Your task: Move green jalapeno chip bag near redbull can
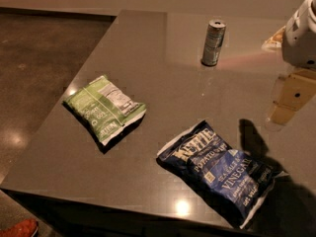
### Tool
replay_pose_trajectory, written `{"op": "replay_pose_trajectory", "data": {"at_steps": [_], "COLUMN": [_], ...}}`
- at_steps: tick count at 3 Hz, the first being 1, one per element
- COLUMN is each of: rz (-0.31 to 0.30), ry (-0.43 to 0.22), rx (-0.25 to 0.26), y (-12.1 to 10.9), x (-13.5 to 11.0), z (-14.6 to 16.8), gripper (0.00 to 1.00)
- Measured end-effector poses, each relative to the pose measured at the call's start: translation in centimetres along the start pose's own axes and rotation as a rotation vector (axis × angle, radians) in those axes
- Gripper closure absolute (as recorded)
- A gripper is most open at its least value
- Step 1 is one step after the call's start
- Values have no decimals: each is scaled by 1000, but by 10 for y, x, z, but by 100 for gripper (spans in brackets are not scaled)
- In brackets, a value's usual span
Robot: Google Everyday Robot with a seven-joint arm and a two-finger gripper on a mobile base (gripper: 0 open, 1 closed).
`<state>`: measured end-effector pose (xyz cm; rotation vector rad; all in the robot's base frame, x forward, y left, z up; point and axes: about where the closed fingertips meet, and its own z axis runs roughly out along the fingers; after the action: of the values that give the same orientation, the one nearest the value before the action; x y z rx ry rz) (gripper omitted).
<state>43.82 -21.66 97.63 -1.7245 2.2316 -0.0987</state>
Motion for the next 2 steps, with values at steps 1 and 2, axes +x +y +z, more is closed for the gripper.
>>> {"op": "replay_pose_trajectory", "data": {"at_steps": [1,2], "rz": [0,-9], "ry": [0,-12], "rx": [0,-13], "y": [0,-2], "x": [0,-6], "z": [0,1], "gripper": [0,0]}}
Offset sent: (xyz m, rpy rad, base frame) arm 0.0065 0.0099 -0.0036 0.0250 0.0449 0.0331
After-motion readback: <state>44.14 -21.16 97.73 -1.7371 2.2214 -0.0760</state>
